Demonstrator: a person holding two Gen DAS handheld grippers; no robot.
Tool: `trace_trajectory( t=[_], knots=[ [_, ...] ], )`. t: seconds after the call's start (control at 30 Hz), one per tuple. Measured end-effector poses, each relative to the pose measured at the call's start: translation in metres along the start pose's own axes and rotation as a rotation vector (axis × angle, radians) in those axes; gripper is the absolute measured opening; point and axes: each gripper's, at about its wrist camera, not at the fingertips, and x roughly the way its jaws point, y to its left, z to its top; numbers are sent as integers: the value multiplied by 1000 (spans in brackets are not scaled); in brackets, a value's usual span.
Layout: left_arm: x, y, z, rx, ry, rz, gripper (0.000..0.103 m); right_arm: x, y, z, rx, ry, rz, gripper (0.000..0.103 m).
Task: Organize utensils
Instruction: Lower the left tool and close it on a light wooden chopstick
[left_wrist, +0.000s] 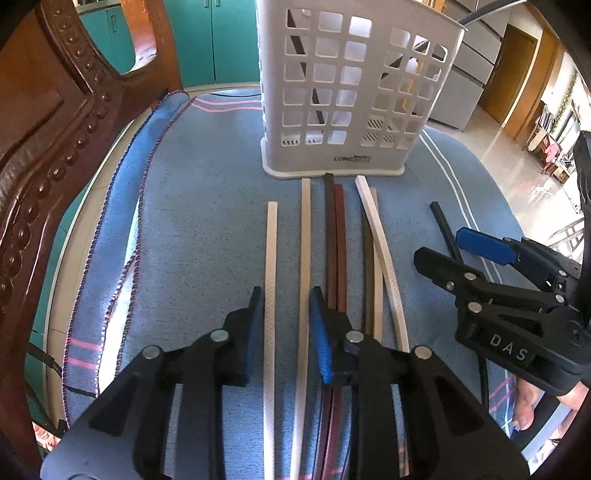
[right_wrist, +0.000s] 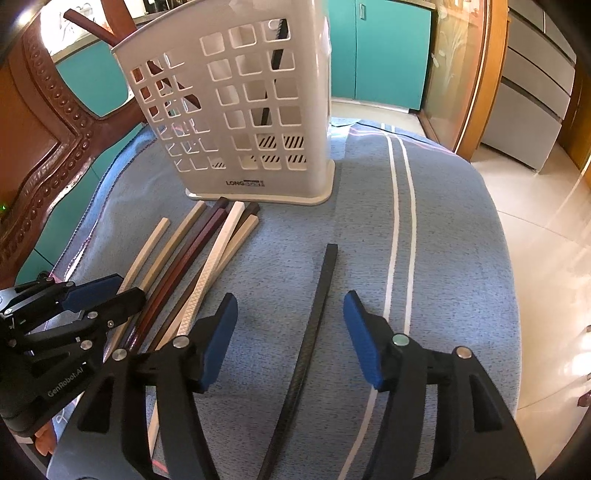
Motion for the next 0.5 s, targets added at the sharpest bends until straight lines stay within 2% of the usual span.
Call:
trace_trajectory(
  t=[0.1, 0.3, 0.4, 0.5],
  knots=[
    [1, 3, 3, -17, 3, 15, 13, 0, 0, 0, -1, -1, -1, 59],
    [-3, 29, 3, -108, 12, -7, 13, 1, -2, 1, 18, 0, -2, 59],
    [-5, 42, 5, -158, 19, -50, 13, -1, -8, 2, 35, 2, -1, 59],
    [-8, 44, 5, -160, 14, -81, 13, -2, -11, 2, 43, 2, -2, 59]
  ],
)
